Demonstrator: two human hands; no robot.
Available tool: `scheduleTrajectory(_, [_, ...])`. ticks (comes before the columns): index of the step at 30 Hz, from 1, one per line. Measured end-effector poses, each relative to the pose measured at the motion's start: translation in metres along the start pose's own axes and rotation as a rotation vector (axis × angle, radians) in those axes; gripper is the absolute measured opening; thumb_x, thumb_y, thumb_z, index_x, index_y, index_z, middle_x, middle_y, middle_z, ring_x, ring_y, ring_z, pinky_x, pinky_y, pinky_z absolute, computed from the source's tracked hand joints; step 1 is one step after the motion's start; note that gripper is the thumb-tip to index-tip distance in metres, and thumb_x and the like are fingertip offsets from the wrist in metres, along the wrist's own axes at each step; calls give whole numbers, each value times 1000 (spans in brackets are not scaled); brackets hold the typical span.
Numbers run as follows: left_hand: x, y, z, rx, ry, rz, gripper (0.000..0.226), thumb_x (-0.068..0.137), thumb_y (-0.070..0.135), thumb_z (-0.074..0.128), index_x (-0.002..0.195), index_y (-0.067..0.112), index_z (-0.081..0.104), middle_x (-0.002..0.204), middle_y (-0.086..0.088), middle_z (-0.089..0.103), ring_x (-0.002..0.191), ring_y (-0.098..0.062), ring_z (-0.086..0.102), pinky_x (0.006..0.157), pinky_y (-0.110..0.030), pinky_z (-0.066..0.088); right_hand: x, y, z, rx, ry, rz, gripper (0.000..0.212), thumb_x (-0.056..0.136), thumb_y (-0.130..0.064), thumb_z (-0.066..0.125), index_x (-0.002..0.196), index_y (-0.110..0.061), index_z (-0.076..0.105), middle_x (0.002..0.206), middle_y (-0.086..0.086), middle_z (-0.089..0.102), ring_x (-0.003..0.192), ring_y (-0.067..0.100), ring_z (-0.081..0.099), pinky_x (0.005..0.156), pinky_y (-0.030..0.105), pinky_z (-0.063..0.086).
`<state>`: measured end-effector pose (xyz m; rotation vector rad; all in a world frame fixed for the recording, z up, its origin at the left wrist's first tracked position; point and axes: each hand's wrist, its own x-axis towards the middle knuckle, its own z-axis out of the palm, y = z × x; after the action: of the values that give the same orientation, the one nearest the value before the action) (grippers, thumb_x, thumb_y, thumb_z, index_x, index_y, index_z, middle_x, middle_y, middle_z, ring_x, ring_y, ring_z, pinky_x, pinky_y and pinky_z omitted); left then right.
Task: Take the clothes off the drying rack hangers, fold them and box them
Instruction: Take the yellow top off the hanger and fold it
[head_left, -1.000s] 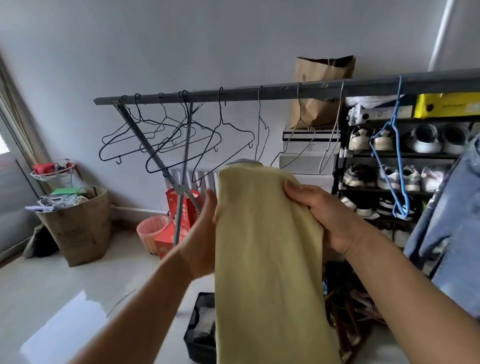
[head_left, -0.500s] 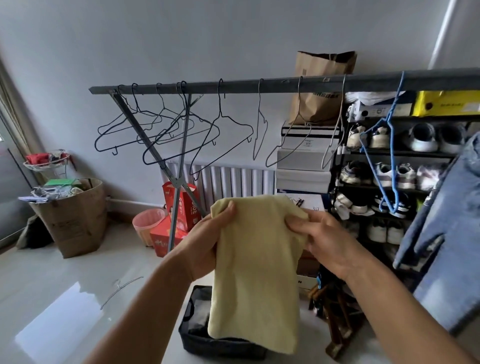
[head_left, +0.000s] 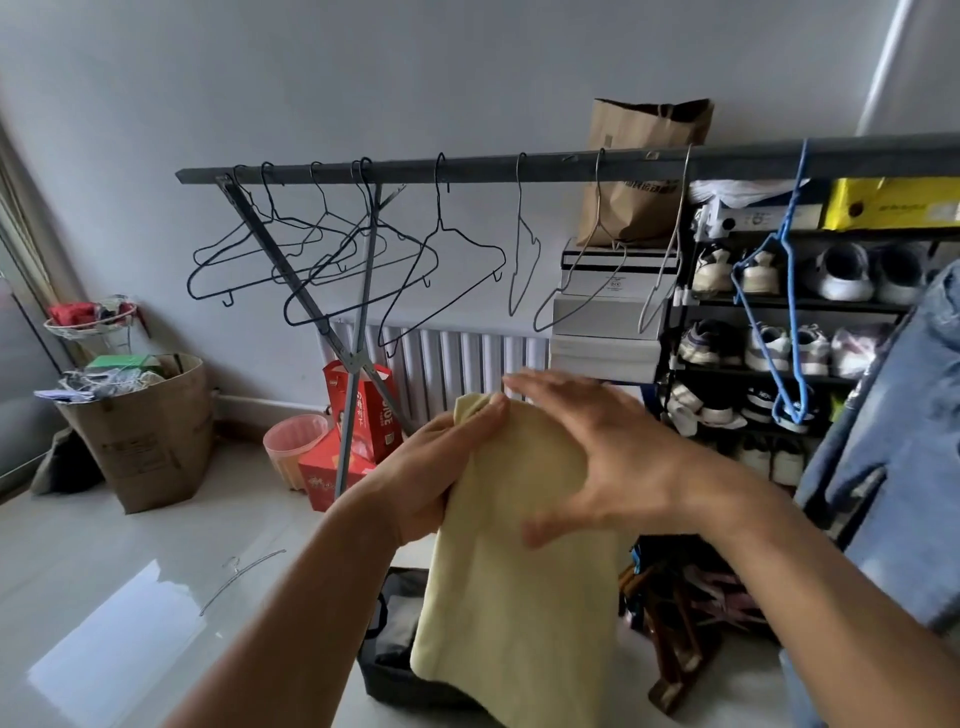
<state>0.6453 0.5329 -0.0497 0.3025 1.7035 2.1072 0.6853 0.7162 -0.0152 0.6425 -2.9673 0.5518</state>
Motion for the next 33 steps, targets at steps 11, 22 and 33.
scheduleTrajectory(11, [12,-4,-20,233,176,357,49,82,51,67,107,9,70,90,-4,73,85,-16,70,76,-30,53,13,23,-7,440,-93,139,33,71,-30,83,101,-24,71,91,-7,75,80,11,72,82,40,58])
scheduleTrajectory(22, [4,-31,-14,152,-45,221,36,83,32,69,111,9,69,106,-15,71,90,-27,68,81,-41,57,16,47,-28,780,-81,56,46,69,-35,84,110,-17,71,103,7,74,92,27,72,83,40,57])
scheduleTrajectory(33, [12,-16,-2,96,111,311,43,87,34,61,115,2,55,94,-10,64,83,-25,62,70,-37,56,-9,85,62,1721,-8,131,136,35,-80,77,143,-4,43,101,-16,73,99,2,63,86,18,52])
